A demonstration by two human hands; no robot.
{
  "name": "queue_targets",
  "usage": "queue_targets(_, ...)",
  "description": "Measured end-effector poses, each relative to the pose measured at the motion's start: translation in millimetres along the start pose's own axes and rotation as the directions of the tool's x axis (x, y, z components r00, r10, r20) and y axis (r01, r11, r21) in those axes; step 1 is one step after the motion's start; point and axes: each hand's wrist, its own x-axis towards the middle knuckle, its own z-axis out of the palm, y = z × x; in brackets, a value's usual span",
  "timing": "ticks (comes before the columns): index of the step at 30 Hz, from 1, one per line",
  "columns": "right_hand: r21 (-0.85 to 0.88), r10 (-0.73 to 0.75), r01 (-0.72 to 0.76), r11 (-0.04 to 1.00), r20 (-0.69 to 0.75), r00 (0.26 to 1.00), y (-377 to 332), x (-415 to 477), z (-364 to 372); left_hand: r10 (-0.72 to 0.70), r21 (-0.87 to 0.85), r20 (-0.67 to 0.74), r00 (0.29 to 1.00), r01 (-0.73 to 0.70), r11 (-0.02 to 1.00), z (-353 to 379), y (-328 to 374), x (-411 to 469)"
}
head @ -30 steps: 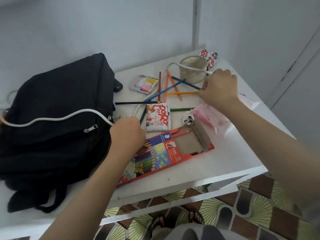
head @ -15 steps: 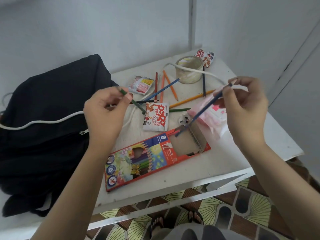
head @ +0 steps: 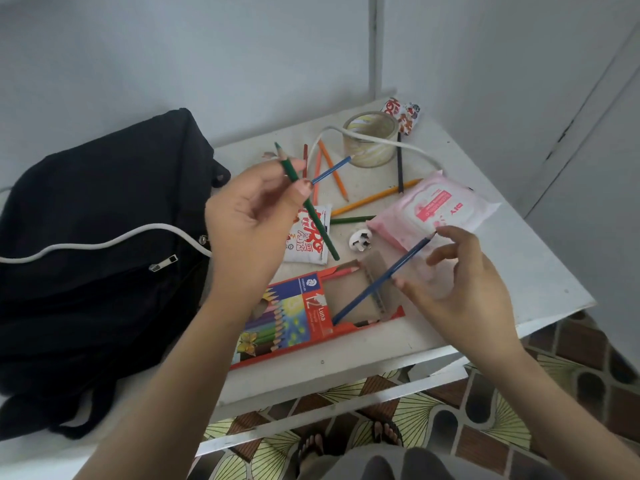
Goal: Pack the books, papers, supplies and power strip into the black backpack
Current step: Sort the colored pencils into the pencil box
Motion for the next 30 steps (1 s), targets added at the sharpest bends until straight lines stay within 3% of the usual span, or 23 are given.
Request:
queue_targets(5, -0.088, -0.099, 0.098, 0.991, -0.005, 0.995, -3.5, -7.0, 1.4, -0.001, 0.025, 0.064, 0.998, 0.0, 1.0, 10.2, -1.0, -3.2)
queue_targets(10, -0.23, -0.101, 0.107, 0.967, 0.038, 0.994, -5.8, -15.6, 8.2, -0.018, 0.021, 0.085, 0.996, 0.016, 1.0, 12.5, -3.8, -3.5)
queue_targets(21, -0.304, -0.179, 0.159, 0.939, -0.039, 0.983, 6.9, -22.2, 15.5, 0.004, 0.029, 0.086, 0.996, -0.007, 1.0, 11.9, -0.3, -3.4)
queue_targets(25, -0.3, -0.259, 0.239, 0.924, -0.029, 0.965, 6.2, -24.9, 19.7, 0.0, 0.028, 0.166, 0.986, -0.004, 1.0, 13.3, 0.7, -3.9)
queue_targets(30, -0.276, -0.254, 0.239, 0.931, -0.019, 0.967, 4.0, -25.7, 20.5, -0.013, 0.127, 0.323, 0.946, -0.03, 0.991, 21.6, -6.2, -13.8)
